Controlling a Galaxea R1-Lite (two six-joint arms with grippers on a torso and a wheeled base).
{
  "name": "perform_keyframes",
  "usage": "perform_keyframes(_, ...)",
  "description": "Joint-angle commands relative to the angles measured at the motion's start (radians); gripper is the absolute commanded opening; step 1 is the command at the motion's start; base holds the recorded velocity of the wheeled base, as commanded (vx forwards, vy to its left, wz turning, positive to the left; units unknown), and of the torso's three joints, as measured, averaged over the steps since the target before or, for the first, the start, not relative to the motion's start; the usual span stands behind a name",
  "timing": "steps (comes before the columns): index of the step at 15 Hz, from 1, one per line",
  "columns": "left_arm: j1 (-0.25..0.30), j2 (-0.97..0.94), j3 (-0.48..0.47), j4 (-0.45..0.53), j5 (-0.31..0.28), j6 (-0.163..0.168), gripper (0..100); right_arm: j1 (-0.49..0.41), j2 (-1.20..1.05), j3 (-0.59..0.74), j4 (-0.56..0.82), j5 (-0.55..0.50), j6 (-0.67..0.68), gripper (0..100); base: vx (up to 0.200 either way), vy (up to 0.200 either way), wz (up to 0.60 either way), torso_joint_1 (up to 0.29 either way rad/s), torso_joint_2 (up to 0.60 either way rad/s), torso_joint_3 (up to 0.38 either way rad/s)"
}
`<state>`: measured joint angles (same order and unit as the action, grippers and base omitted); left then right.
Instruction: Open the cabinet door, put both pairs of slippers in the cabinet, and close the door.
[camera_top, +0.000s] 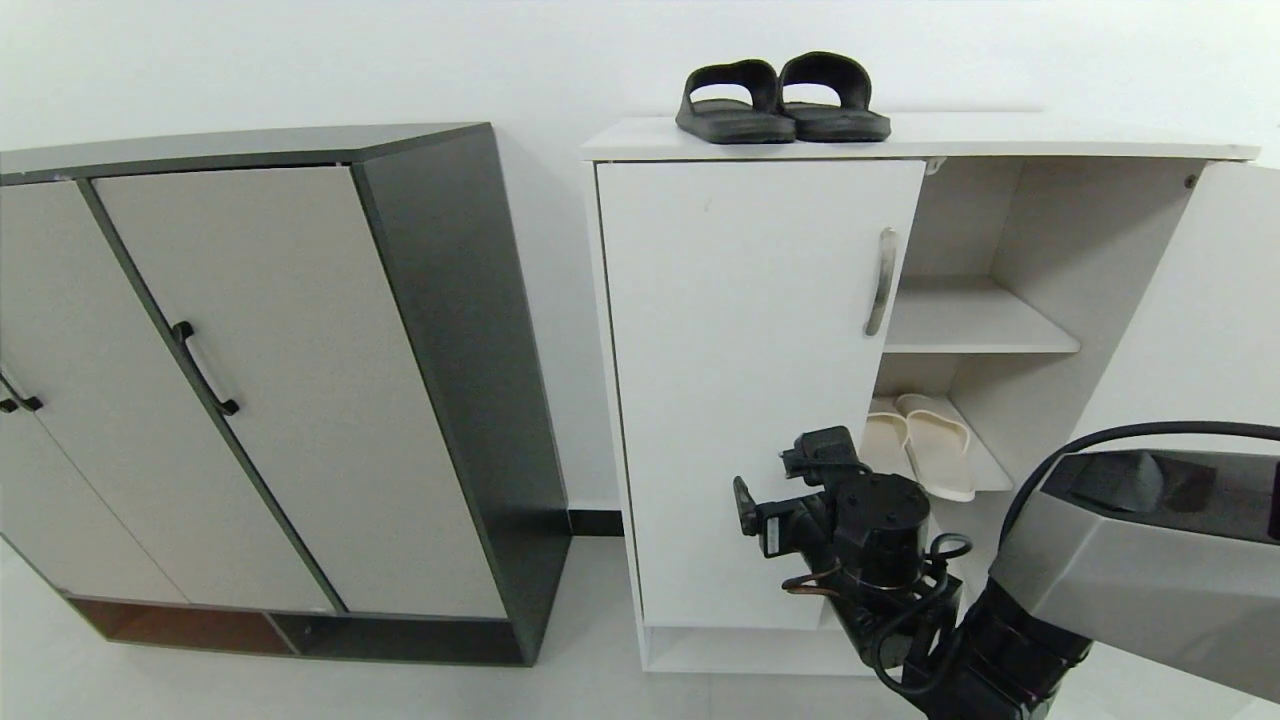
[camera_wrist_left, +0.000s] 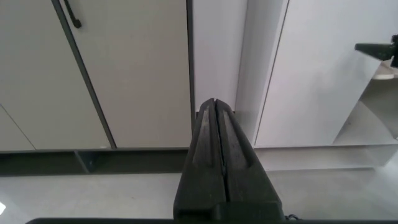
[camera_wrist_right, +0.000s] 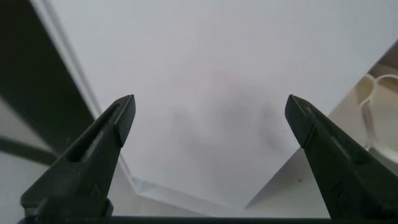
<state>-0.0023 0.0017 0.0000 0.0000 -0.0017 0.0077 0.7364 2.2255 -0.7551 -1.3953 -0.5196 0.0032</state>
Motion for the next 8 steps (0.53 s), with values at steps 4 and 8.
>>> perform_keyframes(4, -0.001, 0.001, 0.0, 0.0, 0.0, 0.0, 0, -0.003, 0.011, 0.0, -0.001, 0.001, -0.012, 100, 0.0, 0.0, 0.0, 0.0, 0.0, 0.0)
perform_keyframes(8, -0.001, 0.001, 0.0, 0.0, 0.0, 0.0, 0, -0.003, 0.011, 0.0, -0.002, 0.006, -0.015, 100, 0.0, 0.0, 0.0, 0.0, 0.0, 0.0)
